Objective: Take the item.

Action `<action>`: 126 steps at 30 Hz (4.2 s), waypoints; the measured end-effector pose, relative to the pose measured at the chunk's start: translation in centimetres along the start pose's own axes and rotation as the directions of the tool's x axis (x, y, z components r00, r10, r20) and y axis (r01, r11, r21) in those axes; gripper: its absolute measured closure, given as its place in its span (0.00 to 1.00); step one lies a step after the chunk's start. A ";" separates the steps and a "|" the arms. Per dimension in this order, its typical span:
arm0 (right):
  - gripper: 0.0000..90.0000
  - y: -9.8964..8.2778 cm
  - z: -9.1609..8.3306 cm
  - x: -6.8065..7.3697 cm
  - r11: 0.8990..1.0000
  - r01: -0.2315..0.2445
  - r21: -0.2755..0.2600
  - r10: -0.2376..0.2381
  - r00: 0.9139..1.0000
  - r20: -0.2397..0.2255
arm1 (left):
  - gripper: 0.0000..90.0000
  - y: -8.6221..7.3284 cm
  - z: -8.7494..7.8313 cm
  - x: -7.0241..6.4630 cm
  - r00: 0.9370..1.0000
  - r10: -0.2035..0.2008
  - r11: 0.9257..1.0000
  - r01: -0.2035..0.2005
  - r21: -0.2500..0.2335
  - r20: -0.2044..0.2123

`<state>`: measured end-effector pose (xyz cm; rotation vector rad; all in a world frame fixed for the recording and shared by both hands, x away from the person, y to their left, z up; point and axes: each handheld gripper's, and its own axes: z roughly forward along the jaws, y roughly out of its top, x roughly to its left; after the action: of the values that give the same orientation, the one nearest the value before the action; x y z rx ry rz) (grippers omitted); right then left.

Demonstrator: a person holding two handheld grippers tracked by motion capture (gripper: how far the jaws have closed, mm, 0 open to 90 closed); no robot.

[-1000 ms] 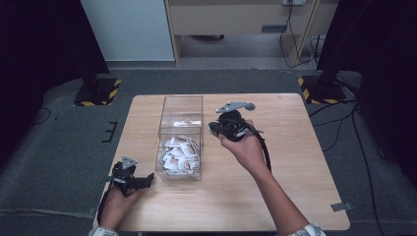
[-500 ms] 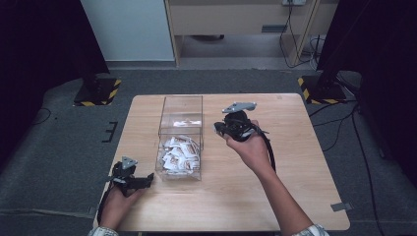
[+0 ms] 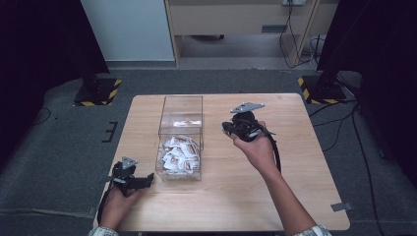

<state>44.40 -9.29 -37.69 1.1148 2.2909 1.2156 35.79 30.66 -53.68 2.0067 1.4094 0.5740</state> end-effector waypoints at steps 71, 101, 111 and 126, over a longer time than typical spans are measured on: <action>0.99 -8.2 4.0 -9.3 0.982 -0.180 0.060 0.168 0.972 0.166 | 0.00 0.0 0.0 0.0 1.000 -0.001 1.000 0.001 -0.001 0.000; 0.34 -8.5 2.6 -6.2 0.982 -0.183 0.057 0.173 0.975 0.138 | 0.00 0.0 0.0 0.0 1.000 -0.001 1.000 0.001 -0.001 0.000; 0.18 -11.6 0.9 -4.6 0.980 -0.174 0.096 0.164 0.981 0.108 | 0.00 0.0 0.0 0.0 1.000 -0.001 1.000 0.001 0.000 0.001; 0.07 -17.9 0.3 -2.5 0.970 -0.134 0.203 0.103 0.983 0.153 | 0.00 0.0 0.0 0.0 1.000 -0.001 1.000 0.001 0.000 0.000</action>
<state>37.37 -16.99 -52.46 1.3843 2.3142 0.9134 35.79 30.67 -53.68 2.0058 1.4097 0.5738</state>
